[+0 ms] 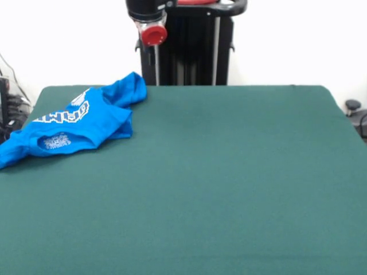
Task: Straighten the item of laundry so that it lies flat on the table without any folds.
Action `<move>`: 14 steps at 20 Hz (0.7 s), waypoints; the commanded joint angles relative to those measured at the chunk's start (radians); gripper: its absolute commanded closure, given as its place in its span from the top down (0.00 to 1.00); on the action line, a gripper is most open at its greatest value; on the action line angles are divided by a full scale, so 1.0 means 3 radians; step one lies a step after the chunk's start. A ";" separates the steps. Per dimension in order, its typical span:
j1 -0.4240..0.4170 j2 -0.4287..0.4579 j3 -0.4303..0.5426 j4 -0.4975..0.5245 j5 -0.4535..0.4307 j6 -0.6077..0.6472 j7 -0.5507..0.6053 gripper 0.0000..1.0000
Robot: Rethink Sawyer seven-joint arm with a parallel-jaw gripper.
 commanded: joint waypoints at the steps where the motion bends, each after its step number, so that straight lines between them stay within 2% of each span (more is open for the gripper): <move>1: -0.0088 -0.0160 0.0324 0.0023 0.0182 0.0304 0.0211 1.00; 3: -0.0133 -0.0108 0.0374 -0.0017 0.0199 0.0063 0.0257 1.00; 7: 0.0055 -0.0015 0.0350 -0.0149 0.0245 -0.0137 0.0467 1.00; 14: 0.0026 0.0487 0.0476 -0.0438 0.0305 -0.0861 0.0579 1.00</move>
